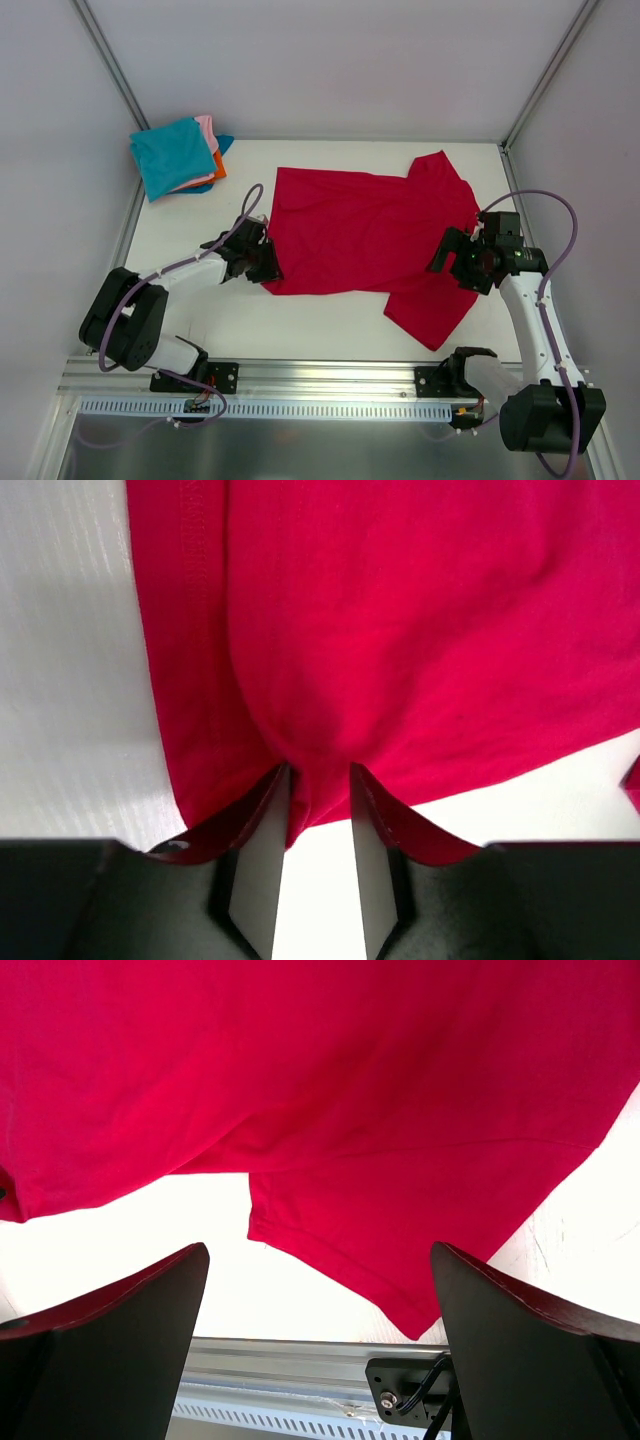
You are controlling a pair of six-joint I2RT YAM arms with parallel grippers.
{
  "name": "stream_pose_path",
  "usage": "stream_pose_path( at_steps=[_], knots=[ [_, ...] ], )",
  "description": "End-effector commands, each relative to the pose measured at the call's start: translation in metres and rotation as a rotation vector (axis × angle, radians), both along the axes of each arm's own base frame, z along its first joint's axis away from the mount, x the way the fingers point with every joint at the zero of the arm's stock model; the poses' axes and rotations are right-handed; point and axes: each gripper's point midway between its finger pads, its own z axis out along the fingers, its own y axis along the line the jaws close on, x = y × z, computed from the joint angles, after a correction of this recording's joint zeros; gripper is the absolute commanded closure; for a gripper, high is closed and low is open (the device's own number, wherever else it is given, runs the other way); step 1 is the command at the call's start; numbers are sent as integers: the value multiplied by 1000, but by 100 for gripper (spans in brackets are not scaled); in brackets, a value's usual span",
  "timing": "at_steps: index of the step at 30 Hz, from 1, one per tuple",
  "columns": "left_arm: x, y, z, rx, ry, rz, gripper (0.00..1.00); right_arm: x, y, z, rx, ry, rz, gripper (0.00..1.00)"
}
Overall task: Fold and stack the t-shirts
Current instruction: Flatten out the tshirt
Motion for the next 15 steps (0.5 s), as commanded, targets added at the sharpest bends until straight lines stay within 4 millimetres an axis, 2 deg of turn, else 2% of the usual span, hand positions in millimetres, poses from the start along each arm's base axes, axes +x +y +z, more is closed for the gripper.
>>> stream_pose_path(
  at_steps=[1, 3, 4, 10, 15],
  knots=[
    [1, -4, -3, -28, 17, 5, 76, 2, 0, 3, -2, -25, 14, 1],
    [1, -4, -4, -25, 14, 6, 89, 1, 0, 3, -4, -26, 17, 0],
    [0, -2, -6, -17, 17, 9, 100, 2, 0, 3, -4, -27, 15, 1],
    [0, 3, -4, 6, 4, 19, 100, 2, 0, 3, -5, -24, 13, 1],
    [6, 17, 11, 56, -56, 69, 100, 2, 0, 2, -9, -22, 15, 1]
  ],
)
